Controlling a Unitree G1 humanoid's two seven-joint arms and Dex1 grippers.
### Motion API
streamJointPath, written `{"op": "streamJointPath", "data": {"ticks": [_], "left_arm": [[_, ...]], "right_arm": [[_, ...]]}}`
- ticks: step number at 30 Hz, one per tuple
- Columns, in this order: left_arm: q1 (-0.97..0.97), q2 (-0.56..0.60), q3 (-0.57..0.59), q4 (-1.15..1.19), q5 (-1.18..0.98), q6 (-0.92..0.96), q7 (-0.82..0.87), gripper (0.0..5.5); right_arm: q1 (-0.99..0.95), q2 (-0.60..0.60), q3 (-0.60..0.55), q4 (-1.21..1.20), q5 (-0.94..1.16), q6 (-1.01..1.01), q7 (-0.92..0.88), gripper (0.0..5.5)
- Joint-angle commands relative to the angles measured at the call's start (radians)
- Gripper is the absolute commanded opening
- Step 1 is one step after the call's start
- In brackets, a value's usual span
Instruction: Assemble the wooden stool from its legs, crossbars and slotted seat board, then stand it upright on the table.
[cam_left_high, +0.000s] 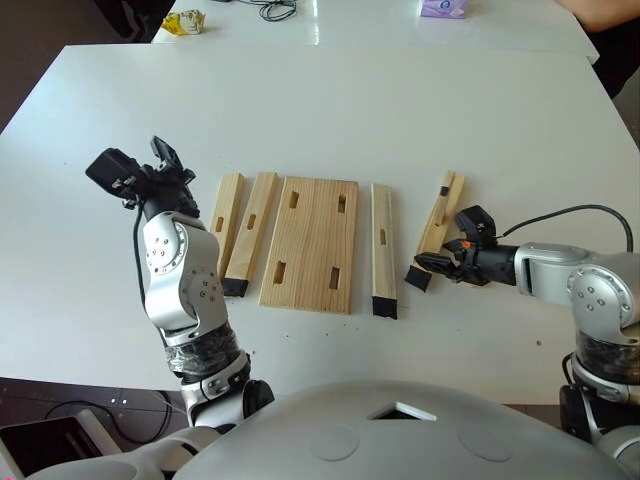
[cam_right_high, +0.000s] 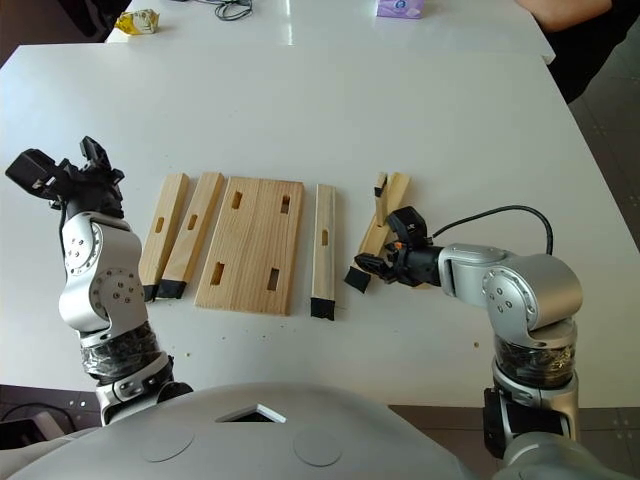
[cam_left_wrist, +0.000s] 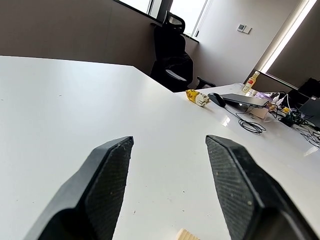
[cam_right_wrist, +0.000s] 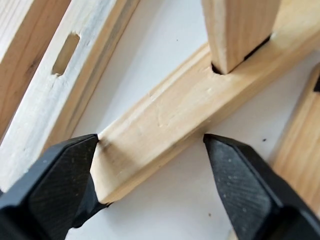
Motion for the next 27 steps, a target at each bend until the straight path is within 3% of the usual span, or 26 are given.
{"op": "streamJointPath", "data": {"ticks": [1,10,17,21,27], "left_arm": [[-0.027,0.005,-0.009,0.015,-0.006,0.011,-0.015,2.70],[0.004,-0.026,-0.014,0.001,0.005,-0.013,-0.009,2.70],[0.008,-0.031,-0.022,0.016,0.007,-0.032,-0.008,2.70],[0.013,-0.029,-0.022,0.019,0.006,-0.039,-0.006,2.70],[0.024,-0.041,-0.026,0.010,0.011,-0.051,0.009,2.70]], "right_arm": [[0.020,-0.019,0.014,0.000,-0.045,0.015,-0.043,3.90],[-0.034,-0.167,0.068,0.064,-0.069,-0.048,0.060,3.90],[-0.085,-0.153,0.101,0.074,-0.061,-0.086,0.110,3.90],[-0.070,-0.212,0.125,0.047,-0.071,-0.121,0.144,3.90],[-0.050,-0.283,0.144,0.063,-0.088,-0.152,0.182,3.04]]}}
